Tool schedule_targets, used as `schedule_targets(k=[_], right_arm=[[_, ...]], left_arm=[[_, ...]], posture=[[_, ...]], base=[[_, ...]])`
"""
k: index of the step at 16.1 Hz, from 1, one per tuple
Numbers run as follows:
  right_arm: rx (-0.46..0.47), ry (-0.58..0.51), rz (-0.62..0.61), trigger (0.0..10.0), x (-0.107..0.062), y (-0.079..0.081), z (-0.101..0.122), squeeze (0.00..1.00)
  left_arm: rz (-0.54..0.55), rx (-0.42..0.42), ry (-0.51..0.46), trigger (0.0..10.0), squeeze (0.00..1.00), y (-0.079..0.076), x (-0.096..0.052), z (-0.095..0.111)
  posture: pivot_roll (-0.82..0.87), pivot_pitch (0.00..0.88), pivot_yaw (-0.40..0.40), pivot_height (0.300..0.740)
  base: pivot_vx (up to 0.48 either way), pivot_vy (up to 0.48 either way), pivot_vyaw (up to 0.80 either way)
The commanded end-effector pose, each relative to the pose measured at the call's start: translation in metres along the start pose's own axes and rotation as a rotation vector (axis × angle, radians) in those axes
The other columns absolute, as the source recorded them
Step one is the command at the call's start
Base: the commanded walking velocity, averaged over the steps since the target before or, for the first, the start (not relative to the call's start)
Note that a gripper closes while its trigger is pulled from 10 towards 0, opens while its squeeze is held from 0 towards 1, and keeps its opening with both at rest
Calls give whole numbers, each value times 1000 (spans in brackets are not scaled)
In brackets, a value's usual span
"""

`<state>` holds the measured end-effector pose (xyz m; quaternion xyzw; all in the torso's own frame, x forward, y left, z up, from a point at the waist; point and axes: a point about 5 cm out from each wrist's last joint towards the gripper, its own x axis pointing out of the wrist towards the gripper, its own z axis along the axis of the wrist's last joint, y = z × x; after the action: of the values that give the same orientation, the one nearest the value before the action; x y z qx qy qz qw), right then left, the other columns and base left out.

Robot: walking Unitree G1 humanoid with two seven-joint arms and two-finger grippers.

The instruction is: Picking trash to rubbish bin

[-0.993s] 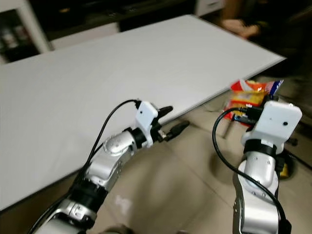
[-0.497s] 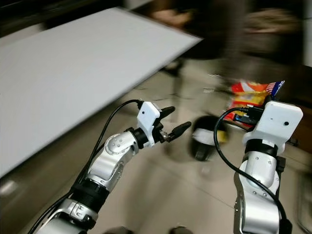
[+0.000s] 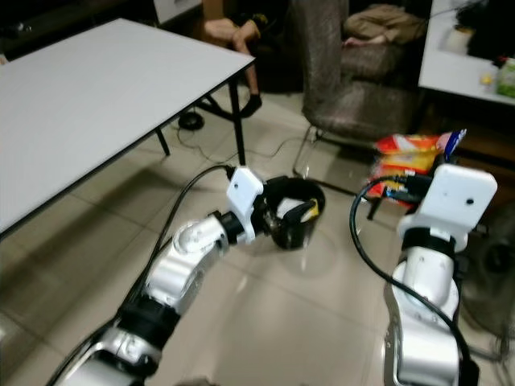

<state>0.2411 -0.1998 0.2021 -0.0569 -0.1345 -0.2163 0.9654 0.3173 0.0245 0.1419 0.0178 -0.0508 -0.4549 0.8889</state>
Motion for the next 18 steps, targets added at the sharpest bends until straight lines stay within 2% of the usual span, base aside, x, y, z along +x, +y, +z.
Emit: schedule_targets(k=[1, 5, 13, 18], right_arm=[[-3, 0, 13, 10000, -1, 3, 0, 0], [-7, 2, 13, 10000, -2, 3, 0, 0], [-6, 6, 15, 10000, -3, 3, -2, 0], [-43, 44, 37, 10000, -17, -5, -12, 0]], left_arm=[[8, 3, 13, 10000, 0, 5, -5, -2], [-11, -14, 10, 10000, 0, 3, -5, -3], [-8, -18, 9, 10000, 0, 5, -5, -3], [280, 49, 38, 10000, 0, 46, -18, -3]], posture=[[78, 104, 12, 740], [72, 107, 12, 740], [73, 107, 14, 740], [73, 106, 14, 740]], base=[[0, 0, 0], [172, 0, 0], [480, 0, 0], [480, 0, 0]])
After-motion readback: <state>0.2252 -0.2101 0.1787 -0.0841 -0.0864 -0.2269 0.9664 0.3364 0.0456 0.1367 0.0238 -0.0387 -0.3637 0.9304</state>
